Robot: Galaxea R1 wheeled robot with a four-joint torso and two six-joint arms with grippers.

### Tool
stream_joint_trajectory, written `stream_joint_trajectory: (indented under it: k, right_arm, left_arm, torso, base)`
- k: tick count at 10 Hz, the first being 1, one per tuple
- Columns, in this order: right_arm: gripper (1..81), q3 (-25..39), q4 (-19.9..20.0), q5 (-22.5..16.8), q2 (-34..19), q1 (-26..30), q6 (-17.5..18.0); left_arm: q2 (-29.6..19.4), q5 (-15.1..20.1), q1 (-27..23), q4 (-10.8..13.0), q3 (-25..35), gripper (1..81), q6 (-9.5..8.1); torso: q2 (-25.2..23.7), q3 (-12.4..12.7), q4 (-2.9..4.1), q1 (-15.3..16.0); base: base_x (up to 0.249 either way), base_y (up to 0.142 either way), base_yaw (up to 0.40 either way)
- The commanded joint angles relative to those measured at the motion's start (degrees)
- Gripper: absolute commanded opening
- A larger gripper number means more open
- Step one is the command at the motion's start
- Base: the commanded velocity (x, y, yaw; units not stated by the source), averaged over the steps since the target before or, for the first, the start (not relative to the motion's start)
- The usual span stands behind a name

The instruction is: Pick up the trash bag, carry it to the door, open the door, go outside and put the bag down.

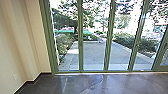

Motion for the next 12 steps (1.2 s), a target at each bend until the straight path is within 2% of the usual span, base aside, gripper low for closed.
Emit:
stream_joint_trajectory:
  k: [1,5,7,12]
  right_arm:
    - [81.1,0.17,-0.23,-3.38,0.05,2.73,-0.19]
    - [81.1,0.17,-0.41,-3.38,0.22,2.82,-0.28]
    - [81.1,0.17,-1.73,-3.38,0.4,2.73,-0.28]
    - [81.1,-0.8,-1.29,-3.3,0.14,2.29,-0.11]
  left_arm:
    - [0.11,3.16,-3.37,-0.09,-1.03,1.0,0.38]
    - [0.29,3.16,-3.37,-0.18,-1.03,1.0,0.38]
    - [0.29,3.16,-3.37,-0.18,-1.03,1.0,0.38]
    - [0.38,3.16,-3.37,-0.09,-1.12,1.0,0.38]
  torso:
    - [0.0,0.0,0.0,0.0]
    - [0.0,0.0,0.0,0.0]
    - [0.0,0.0,0.0,0.0]
    - [0.0,0.0,0.0,0.0]
  base:
    - [0.0,0.0,-0.261]
    - [0.0,0.0,-0.276]
    - [0.0,0.0,-0.287]
    - [0.0,0.0,-0.293]
